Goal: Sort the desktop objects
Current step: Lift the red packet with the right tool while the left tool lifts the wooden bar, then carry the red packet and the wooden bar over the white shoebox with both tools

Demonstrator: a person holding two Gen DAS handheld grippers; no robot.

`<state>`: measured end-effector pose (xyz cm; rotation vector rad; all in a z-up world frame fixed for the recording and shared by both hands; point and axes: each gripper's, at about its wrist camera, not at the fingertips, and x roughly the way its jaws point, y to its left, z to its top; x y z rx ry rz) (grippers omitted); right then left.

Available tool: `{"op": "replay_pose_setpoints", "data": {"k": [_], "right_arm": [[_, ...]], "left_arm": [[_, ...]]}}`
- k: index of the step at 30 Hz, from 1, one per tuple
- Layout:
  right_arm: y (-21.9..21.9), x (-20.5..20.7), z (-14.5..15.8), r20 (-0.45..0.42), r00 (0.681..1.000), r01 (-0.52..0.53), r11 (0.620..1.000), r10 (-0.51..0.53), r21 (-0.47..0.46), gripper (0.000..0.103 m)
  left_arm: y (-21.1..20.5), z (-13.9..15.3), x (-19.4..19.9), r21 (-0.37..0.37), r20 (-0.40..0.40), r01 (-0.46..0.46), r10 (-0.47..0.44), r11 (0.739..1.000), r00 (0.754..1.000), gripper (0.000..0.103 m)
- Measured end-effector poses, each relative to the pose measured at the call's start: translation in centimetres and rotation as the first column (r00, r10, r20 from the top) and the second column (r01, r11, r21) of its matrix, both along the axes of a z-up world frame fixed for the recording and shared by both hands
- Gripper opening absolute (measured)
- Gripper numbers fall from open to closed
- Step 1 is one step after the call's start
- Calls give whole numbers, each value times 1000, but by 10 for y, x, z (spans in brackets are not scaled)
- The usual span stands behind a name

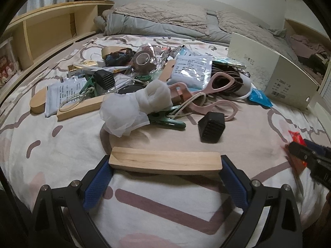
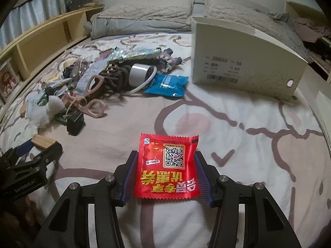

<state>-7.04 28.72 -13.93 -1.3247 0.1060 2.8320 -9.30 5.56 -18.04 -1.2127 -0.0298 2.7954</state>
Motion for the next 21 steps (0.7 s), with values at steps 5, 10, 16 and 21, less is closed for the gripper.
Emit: {"op": "replay_pose_setpoints", "data": {"k": [5, 10, 16, 21], "right_arm": [[10, 4, 13, -42, 999, 7, 1000, -7, 5, 54], [18, 8, 27, -95, 995, 13, 1000, -12, 18, 54], [29, 10, 35, -125, 992, 21, 1000, -18, 21, 54], [43, 10, 45, -145, 989, 24, 1000, -25, -9, 54]], "left_arm": [[6, 7, 5, -15, -26, 22, -23, 1000, 999, 100], [10, 17, 8, 9, -28, 37, -37, 999, 999, 100], [19, 30, 8, 33, -49, 67, -65, 997, 997, 100], [29, 39, 5, 49, -64, 81, -78, 995, 995, 100]]}}
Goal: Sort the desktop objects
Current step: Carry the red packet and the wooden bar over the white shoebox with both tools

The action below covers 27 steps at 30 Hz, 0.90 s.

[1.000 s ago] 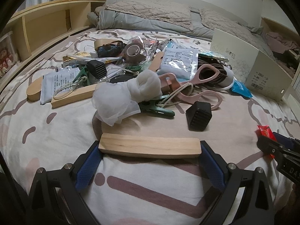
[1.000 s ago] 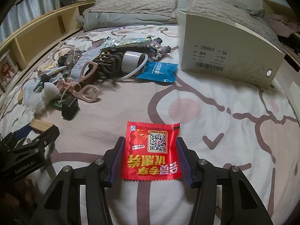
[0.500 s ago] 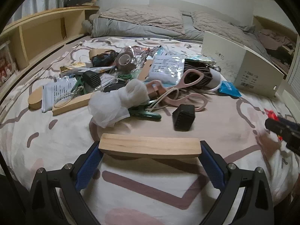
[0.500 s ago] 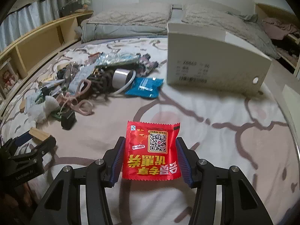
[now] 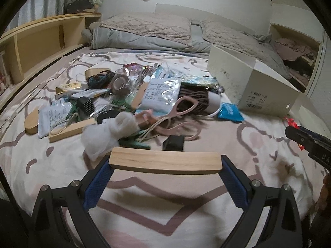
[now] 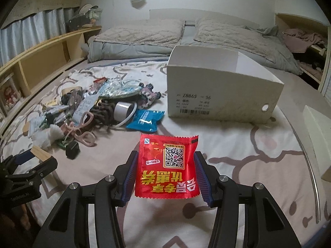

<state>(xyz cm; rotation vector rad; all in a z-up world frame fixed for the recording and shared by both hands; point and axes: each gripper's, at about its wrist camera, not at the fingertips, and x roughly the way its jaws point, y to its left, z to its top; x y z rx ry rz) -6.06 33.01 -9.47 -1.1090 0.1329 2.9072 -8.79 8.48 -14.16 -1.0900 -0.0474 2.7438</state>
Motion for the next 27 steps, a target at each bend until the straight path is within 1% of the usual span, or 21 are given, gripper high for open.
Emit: {"op": "replay_pose_setpoints", "data": {"k": [2, 10, 16, 21, 27], "right_arm": [[7, -2, 4, -4, 1000, 4, 1000, -4, -23, 54], [37, -16, 19, -45, 999, 26, 1000, -27, -14, 54], [61, -35, 30, -75, 996, 43, 999, -44, -10, 54], [77, -51, 43, -115, 992, 45, 999, -43, 18, 54], [97, -71, 56, -158, 986, 52, 998, -46, 34, 54]], "left_arm": [[5, 3, -3, 9, -4, 12, -12, 1000, 1000, 100], [28, 21, -21, 43, -38, 55, -54, 998, 998, 100], [48, 36, -48, 89, -60, 85, -80, 992, 995, 100], [69, 52, -68, 85, -111, 121, -111, 989, 988, 100], [99, 71, -91, 74, -173, 174, -159, 982, 972, 100]]}}
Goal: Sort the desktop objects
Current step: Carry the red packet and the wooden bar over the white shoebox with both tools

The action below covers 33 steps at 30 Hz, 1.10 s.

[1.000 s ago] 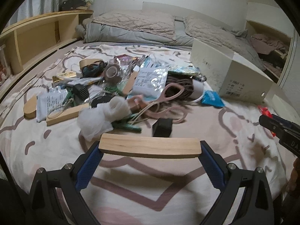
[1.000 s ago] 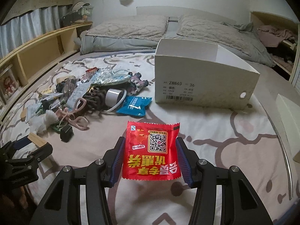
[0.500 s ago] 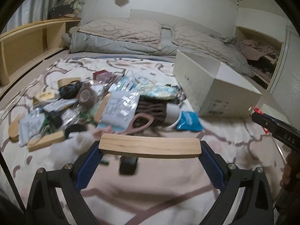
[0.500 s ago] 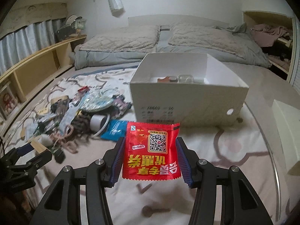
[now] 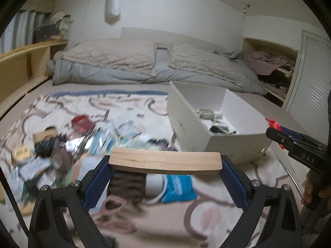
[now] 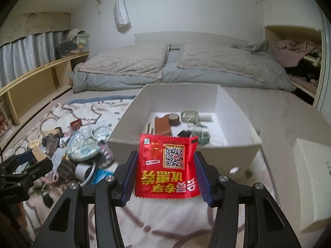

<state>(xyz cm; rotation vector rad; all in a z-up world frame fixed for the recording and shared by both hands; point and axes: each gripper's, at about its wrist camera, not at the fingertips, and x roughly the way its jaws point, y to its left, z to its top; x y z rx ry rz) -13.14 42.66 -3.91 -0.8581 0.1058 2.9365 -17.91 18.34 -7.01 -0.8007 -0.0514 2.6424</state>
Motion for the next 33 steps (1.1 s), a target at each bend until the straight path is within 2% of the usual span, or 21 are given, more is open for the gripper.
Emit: {"op": "replay_pose_setpoints", "data": {"k": [4, 13, 19, 22, 28, 33], "right_arm": [[14, -16, 9, -20, 1000, 4, 1000, -4, 3, 54], [43, -47, 19, -30, 999, 12, 1000, -13, -7, 54], [63, -69, 20, -14, 1000, 26, 999, -26, -20, 54], [70, -81, 18, -1, 999, 45, 999, -45, 3, 54], [79, -102, 6, 62, 997, 44, 999, -44, 12, 54], [82, -113, -8, 155, 987, 41, 999, -39, -9, 54]], "left_arm": [[19, 9, -15, 7, -25, 32, -32, 999, 999, 100], [53, 24, -55, 47, -19, 87, -86, 995, 996, 100], [75, 37, -82, 39, -47, 109, -108, 993, 993, 100], [85, 42, -96, 45, -42, 113, -111, 993, 993, 100], [102, 47, -119, 81, -42, 116, -113, 990, 993, 100], [119, 44, -132, 105, -18, 130, -128, 986, 992, 100]]}}
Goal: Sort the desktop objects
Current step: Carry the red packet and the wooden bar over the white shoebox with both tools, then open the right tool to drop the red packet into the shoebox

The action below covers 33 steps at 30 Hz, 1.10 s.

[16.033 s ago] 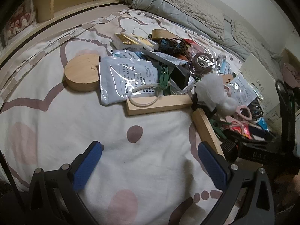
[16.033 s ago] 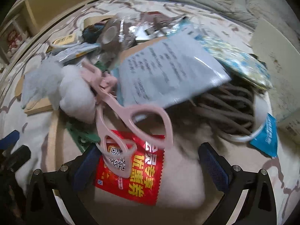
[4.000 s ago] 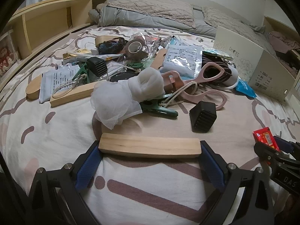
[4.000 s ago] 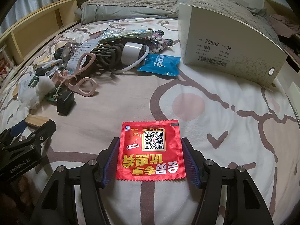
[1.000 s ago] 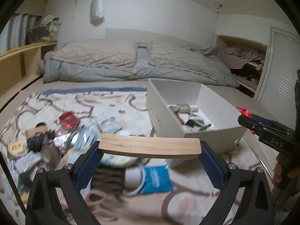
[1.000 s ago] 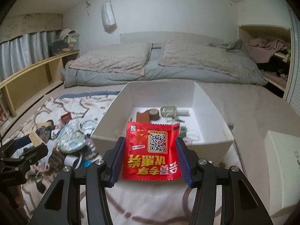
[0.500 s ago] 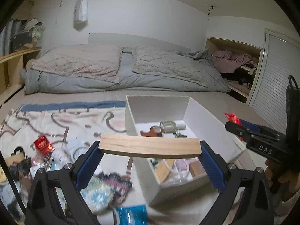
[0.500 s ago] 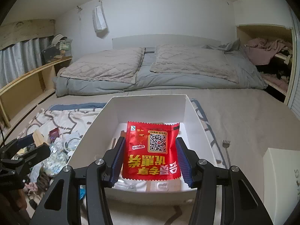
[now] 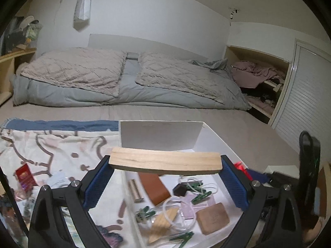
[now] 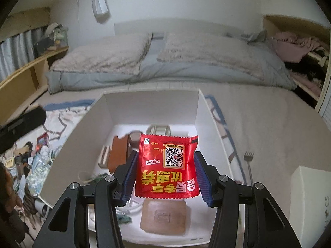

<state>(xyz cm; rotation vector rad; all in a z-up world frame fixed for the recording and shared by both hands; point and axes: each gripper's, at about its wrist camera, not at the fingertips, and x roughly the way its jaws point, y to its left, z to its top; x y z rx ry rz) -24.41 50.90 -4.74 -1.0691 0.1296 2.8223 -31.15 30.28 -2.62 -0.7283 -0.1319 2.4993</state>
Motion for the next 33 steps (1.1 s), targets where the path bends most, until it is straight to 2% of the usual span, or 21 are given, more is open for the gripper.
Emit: {"op": "replay_pose_setpoints", "data": {"k": [8, 14, 19, 22, 23, 33], "right_arm": [[1, 5, -13, 66, 998, -5, 1000, 4, 15, 54], [2, 4, -14, 91, 996, -1, 999, -2, 40, 54], [2, 6, -15, 109, 994, -10, 1000, 7, 22, 54], [3, 9, -15, 105, 994, -11, 1000, 11, 2, 76], [3, 10, -14, 103, 995, -9, 1000, 8, 7, 79], [0, 22, -6, 82, 996, -13, 1000, 15, -14, 79]], "left_arm": [[29, -10, -4, -43, 13, 26, -26, 999, 1000, 100], [32, -18, -12, -73, 45, 8, -5, 997, 999, 100], [32, -24, -18, -90, 78, 5, 2, 996, 997, 100], [32, -27, -21, -93, 111, 12, -2, 996, 994, 100], [32, -27, -21, -94, 114, 12, -2, 996, 993, 100], [43, -32, -23, -124, 180, 76, -52, 989, 982, 100]]}}
